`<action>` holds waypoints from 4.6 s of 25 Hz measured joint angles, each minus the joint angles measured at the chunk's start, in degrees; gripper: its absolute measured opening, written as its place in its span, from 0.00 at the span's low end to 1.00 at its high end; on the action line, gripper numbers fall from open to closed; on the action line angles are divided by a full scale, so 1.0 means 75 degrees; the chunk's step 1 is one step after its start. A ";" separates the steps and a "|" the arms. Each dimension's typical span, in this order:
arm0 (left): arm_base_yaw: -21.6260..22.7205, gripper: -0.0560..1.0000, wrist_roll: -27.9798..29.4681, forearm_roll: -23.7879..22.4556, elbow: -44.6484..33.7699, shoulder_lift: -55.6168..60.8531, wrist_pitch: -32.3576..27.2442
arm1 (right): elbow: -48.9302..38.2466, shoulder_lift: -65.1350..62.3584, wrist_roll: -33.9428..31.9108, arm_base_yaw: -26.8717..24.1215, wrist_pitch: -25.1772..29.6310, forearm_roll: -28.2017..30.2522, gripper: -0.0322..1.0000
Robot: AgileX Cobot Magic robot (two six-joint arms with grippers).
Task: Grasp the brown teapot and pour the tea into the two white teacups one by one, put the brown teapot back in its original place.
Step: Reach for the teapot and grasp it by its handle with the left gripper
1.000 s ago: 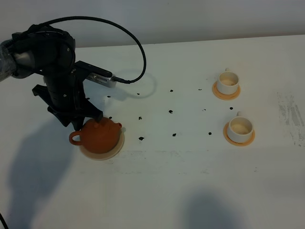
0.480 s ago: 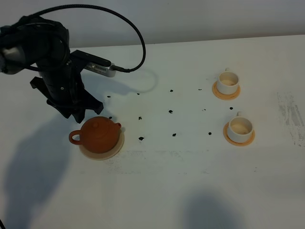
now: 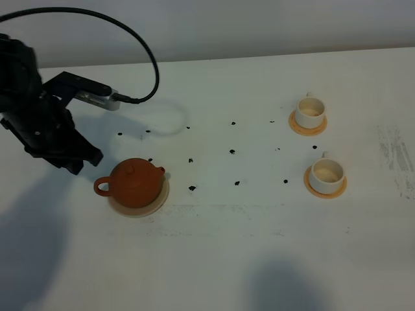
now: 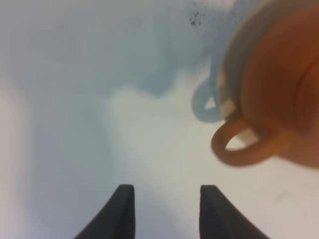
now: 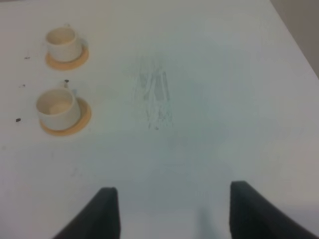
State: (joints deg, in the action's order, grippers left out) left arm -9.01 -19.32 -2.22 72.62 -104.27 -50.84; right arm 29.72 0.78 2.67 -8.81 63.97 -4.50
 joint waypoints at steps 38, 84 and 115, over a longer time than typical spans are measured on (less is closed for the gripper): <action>0.0182 0.34 -0.8241 0.1846 -0.0122 -0.0133 -0.0325 | 0.0000 0.0000 0.0000 0.0000 0.0000 0.0000 0.49; 0.0144 0.34 -0.8844 0.2026 -0.0122 -0.0842 0.0292 | 0.0000 0.0000 0.0000 0.0000 0.0000 0.0000 0.49; 0.0158 0.14 -0.8828 0.2281 -0.0122 -0.1037 0.0417 | 0.0000 0.0000 0.0000 0.0000 0.0000 0.0000 0.49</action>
State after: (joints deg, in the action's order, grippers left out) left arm -7.83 -85.53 14.89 71.71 -112.05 -47.71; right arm 29.72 0.78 2.67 -8.81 63.97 -4.50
